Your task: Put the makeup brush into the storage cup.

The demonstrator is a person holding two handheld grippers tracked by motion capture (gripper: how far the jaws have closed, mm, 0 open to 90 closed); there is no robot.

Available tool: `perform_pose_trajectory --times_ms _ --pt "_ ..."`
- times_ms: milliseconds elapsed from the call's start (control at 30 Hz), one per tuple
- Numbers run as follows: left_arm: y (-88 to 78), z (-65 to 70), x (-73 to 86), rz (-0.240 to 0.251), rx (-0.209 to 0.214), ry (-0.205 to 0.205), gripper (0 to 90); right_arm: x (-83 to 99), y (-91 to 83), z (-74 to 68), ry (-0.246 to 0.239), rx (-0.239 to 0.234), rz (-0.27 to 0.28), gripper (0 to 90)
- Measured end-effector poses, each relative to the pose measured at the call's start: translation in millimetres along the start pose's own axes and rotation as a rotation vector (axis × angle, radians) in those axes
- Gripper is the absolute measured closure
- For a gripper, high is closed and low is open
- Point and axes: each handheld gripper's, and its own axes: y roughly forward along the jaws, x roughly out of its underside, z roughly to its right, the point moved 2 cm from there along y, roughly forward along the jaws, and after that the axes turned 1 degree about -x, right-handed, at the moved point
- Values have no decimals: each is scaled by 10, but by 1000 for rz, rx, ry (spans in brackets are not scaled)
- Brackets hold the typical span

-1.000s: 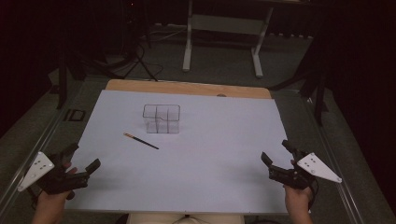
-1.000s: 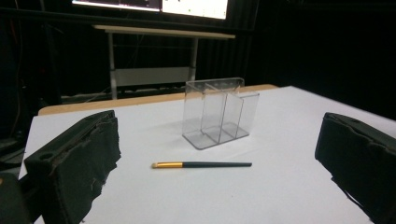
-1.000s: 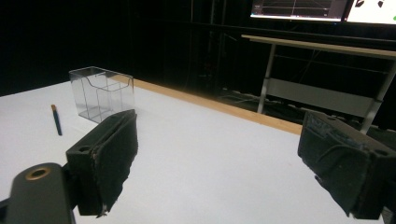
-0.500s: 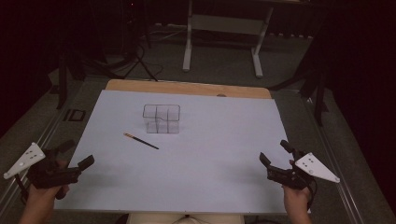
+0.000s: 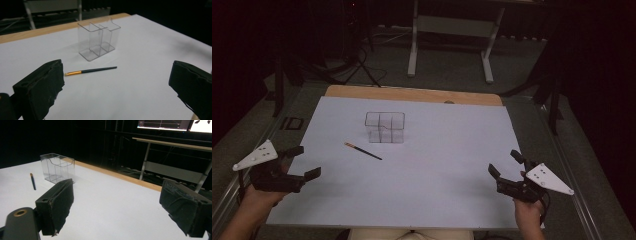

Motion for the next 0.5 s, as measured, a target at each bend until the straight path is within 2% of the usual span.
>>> perform_pose_trajectory --times_ms 300,500 --pt "81 -40 -162 -78 10 63 6 0 8 -1 -2 -6 -5 122" --pt "154 -28 -255 -126 43 107 7 2 10 1 -2 -7 -7 122"
